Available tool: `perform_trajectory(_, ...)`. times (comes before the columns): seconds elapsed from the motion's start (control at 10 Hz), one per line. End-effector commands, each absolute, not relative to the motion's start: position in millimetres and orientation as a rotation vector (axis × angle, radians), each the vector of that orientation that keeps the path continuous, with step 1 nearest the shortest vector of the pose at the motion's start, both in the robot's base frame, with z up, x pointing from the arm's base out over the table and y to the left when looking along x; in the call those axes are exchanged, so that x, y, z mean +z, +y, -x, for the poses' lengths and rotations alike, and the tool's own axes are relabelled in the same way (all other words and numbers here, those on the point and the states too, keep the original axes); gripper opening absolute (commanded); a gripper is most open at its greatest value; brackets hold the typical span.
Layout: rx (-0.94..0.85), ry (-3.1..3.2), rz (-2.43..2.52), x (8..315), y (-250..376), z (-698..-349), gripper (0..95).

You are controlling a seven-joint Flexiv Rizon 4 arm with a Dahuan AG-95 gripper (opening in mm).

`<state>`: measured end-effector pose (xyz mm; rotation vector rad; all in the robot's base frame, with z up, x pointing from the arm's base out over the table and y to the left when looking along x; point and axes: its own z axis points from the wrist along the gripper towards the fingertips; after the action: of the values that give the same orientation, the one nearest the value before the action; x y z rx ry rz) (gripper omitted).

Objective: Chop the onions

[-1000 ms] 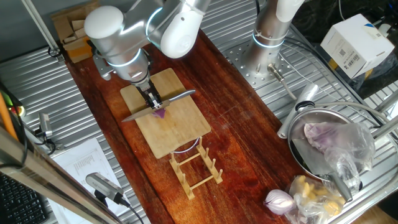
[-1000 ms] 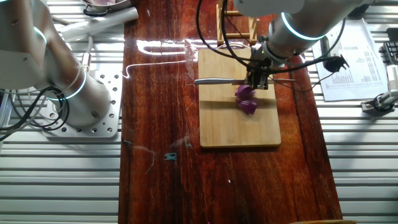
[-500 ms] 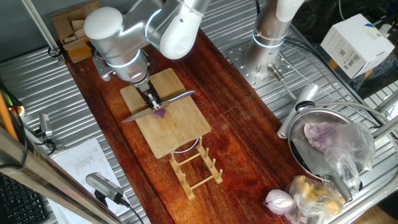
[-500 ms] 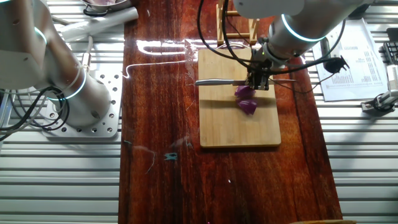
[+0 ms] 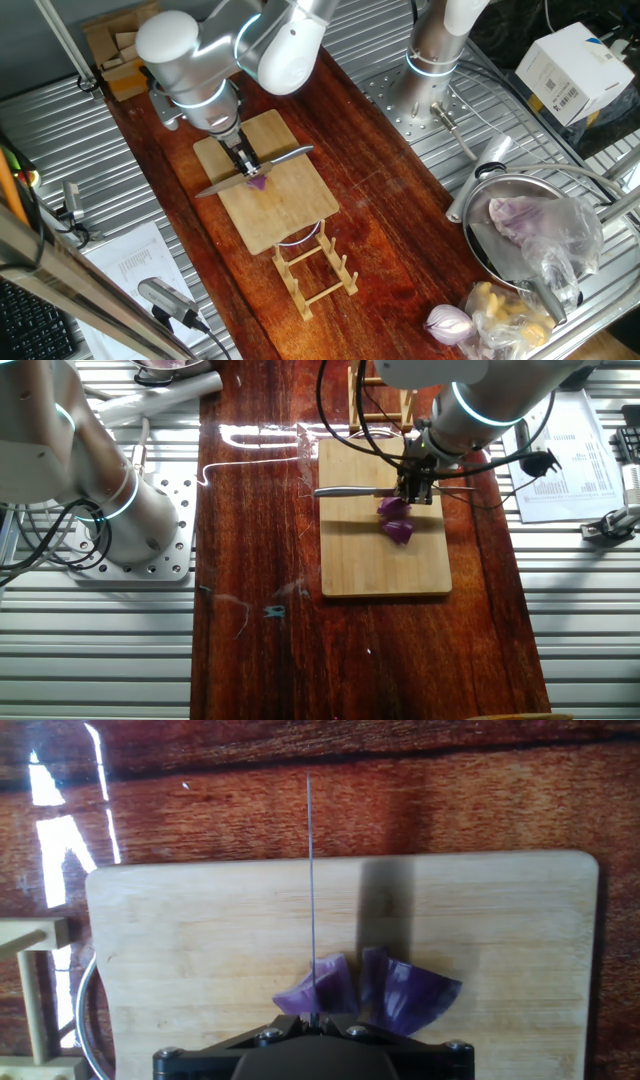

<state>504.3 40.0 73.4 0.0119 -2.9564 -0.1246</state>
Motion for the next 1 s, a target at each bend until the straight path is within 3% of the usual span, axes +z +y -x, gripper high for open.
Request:
perform_trajectory(0.1,-0.124,-2.959,-0.015,73.4,39.7,-503.8,0.0)
perform_trajectory(0.6,-0.142,-2.965,-0.055,41.0,41.3,-507.4,0.0)
perform_trajectory(1.0,-0.135,-2.946,-0.12,36.2,43.8,-508.3,0.0)
